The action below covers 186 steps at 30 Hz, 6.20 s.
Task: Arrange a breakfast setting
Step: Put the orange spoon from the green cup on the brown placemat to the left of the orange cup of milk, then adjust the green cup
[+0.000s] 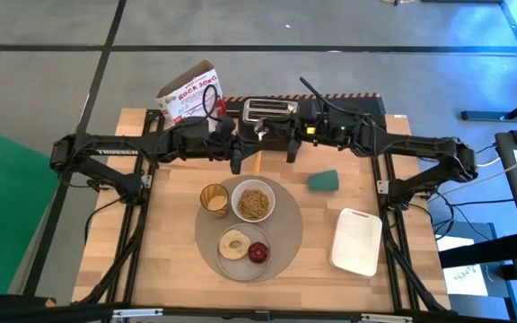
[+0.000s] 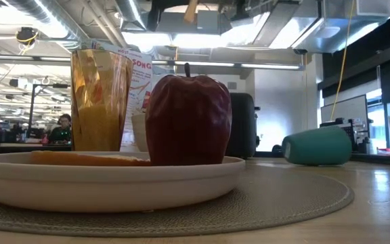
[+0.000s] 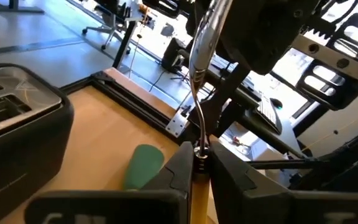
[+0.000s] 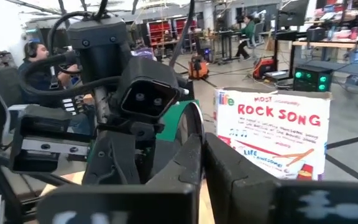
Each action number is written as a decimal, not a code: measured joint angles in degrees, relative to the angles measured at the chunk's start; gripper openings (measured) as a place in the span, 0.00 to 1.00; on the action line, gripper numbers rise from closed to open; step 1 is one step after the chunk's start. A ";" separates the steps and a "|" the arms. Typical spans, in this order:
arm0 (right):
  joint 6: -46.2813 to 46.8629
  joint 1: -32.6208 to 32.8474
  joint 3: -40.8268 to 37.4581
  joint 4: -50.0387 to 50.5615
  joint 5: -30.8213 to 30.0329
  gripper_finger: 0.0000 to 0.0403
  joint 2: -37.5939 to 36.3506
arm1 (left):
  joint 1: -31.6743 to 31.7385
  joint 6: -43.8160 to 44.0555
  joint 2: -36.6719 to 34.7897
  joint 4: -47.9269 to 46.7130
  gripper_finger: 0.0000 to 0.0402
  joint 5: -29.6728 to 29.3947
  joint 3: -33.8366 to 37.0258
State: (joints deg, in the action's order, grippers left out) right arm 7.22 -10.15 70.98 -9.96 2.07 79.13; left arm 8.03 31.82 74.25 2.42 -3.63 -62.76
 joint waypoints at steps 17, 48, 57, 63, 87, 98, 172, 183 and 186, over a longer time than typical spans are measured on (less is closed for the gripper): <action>3.01 -6.62 0.00 4.37 -3.40 0.34 -0.76 | -6.88 22.20 -29.47 -44.37 0.07 -18.40 0.00; 2.84 -10.99 -0.02 11.07 -1.40 0.35 -0.74 | -30.98 75.71 -33.61 -23.19 0.07 -21.23 46.52; 3.03 -10.99 -0.04 13.02 -1.42 0.35 -0.74 | -31.52 74.34 -28.59 -16.09 0.07 -20.23 51.04; 5.16 -10.99 -0.04 13.14 -1.47 0.35 -0.73 | -31.50 74.57 -22.73 -12.23 0.07 -19.74 51.04; 6.23 -10.90 -0.04 13.09 -2.54 0.35 -0.72 | -31.47 80.30 -9.67 1.09 0.14 -13.65 51.06; 6.23 -10.88 -0.04 13.12 -2.52 0.35 -0.70 | -31.47 82.09 -9.82 2.07 0.26 -10.93 51.04; 14.46 -19.57 -26.18 59.09 21.79 0.01 -14.33 | -24.63 -29.19 -22.96 -0.44 0.22 -46.51 12.37; 18.29 -0.01 5.41 86.11 -0.84 0.00 1.08 | -13.40 -28.29 -10.43 0.59 0.22 -32.85 12.46; 20.87 3.89 9.92 88.83 -0.98 0.00 7.13 | -9.70 -27.46 -9.81 0.40 0.22 -27.63 12.46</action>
State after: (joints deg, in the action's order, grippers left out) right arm 28.09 -6.26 80.90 78.88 1.09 86.27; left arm -1.66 4.36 64.45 2.82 -31.26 -50.30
